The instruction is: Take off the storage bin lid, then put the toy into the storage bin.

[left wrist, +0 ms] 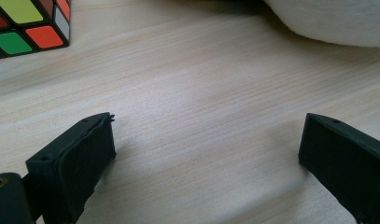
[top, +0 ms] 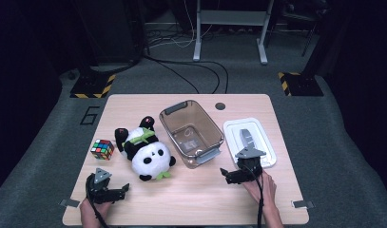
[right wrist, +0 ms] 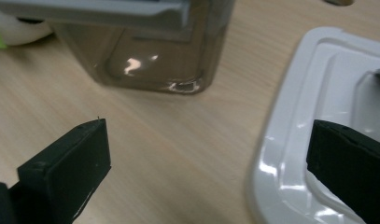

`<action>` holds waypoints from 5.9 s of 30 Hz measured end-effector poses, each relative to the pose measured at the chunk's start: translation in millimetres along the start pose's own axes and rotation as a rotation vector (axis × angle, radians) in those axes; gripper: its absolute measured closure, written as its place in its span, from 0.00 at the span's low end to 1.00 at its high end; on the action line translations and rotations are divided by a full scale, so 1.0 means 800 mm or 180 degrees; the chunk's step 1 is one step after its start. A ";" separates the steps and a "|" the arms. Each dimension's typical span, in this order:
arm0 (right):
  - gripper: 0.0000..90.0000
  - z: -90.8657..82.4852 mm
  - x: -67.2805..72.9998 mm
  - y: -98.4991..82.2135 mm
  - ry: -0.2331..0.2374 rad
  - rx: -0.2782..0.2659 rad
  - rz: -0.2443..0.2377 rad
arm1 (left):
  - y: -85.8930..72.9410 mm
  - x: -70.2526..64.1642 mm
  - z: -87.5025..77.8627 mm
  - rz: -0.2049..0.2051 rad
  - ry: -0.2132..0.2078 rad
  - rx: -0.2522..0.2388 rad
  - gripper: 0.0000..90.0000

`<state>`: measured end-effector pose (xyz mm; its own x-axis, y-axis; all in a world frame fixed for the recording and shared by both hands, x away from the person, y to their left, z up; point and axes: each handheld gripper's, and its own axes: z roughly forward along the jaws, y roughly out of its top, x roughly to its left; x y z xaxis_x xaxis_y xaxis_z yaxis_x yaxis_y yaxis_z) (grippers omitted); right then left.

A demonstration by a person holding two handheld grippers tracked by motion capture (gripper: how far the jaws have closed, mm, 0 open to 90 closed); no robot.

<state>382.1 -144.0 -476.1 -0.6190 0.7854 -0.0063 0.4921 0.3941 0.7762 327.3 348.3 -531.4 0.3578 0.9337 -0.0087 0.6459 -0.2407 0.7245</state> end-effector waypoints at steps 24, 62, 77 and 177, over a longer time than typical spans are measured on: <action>0.00 0.048 0.035 -0.046 0.0311 0.0287 -0.0117 | 0.000 0.000 0.000 0.0006 -0.0002 -0.0004 0.04; 0.00 0.050 0.040 -0.045 0.0258 0.0328 -0.0240 | 0.032 0.009 -0.037 -0.0032 -0.0415 -0.0069 0.06; 0.00 0.050 0.040 -0.045 0.0258 0.0327 -0.0241 | 0.094 0.016 -0.079 0.0067 -0.0584 -0.0434 0.05; 0.00 0.049 0.039 -0.046 0.0240 0.0322 -0.0209 | 0.200 -0.018 0.012 0.0781 -0.0779 -0.0357 0.85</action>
<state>368.7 -114.9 -529.4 -0.6943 0.7197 -0.0049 0.5058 0.4926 0.7082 431.9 293.7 -421.9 0.6526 0.7575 0.0197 0.4477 -0.4064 0.7964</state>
